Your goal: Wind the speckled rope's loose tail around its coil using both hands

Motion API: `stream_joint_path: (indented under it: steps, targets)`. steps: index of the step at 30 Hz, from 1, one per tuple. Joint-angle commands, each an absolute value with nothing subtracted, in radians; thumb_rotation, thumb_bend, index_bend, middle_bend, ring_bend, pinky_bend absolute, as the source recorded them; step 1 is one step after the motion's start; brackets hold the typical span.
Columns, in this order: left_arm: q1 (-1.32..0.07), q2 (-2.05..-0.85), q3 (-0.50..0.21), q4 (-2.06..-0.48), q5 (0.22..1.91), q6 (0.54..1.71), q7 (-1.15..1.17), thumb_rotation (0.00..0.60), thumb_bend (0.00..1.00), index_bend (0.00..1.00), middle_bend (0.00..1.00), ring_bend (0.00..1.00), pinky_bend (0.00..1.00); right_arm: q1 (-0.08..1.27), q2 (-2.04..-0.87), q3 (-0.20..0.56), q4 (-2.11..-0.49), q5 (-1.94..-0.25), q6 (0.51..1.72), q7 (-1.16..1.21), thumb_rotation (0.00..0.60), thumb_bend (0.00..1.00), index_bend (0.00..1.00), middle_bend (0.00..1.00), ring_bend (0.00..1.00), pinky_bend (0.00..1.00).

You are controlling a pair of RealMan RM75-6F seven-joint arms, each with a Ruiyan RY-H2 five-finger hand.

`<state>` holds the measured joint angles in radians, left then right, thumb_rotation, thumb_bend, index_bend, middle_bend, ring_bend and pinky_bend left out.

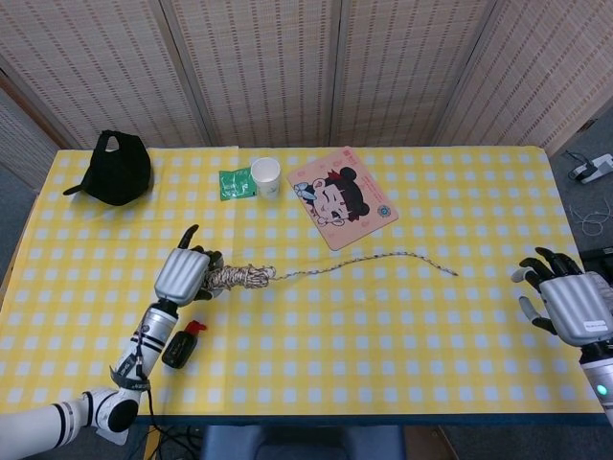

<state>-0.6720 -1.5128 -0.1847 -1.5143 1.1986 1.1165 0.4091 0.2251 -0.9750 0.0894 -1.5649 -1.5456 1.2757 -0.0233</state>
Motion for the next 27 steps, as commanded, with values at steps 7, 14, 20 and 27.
stream_joint_path:
  steps: [7,14,20,27]
  targets:
    - [-0.658,-1.46,-0.159,-1.625,1.226,1.135,0.452,0.542,0.29,0.74,0.72,0.49,0.0,0.425,-1.084,0.157,-1.573,-1.416,1.022,-0.237,0.6,0.38,0.39,0.29,0.13,0.18]
    - [-0.654,-1.441,-0.157,-1.675,1.215,1.143,0.483,0.546,0.29,0.74,0.72,0.49,0.0,0.548,-1.189,0.188,-1.509,-1.326,0.892,-0.316,0.6,0.38,0.39,0.25,0.06,0.13]
    - [-0.646,-1.425,-0.15,-1.717,1.214,1.16,0.514,0.546,0.29,0.74,0.72,0.49,0.0,0.646,-1.29,0.204,-1.446,-1.237,0.805,-0.393,0.6,0.38,0.39,0.21,0.01,0.08]
    - [-0.641,-1.415,-0.145,-1.752,1.219,1.174,0.536,0.547,0.29,0.74,0.72,0.49,0.0,0.739,-1.405,0.206,-1.364,-1.112,0.768,-0.541,0.6,0.33,0.39,0.19,0.0,0.08]
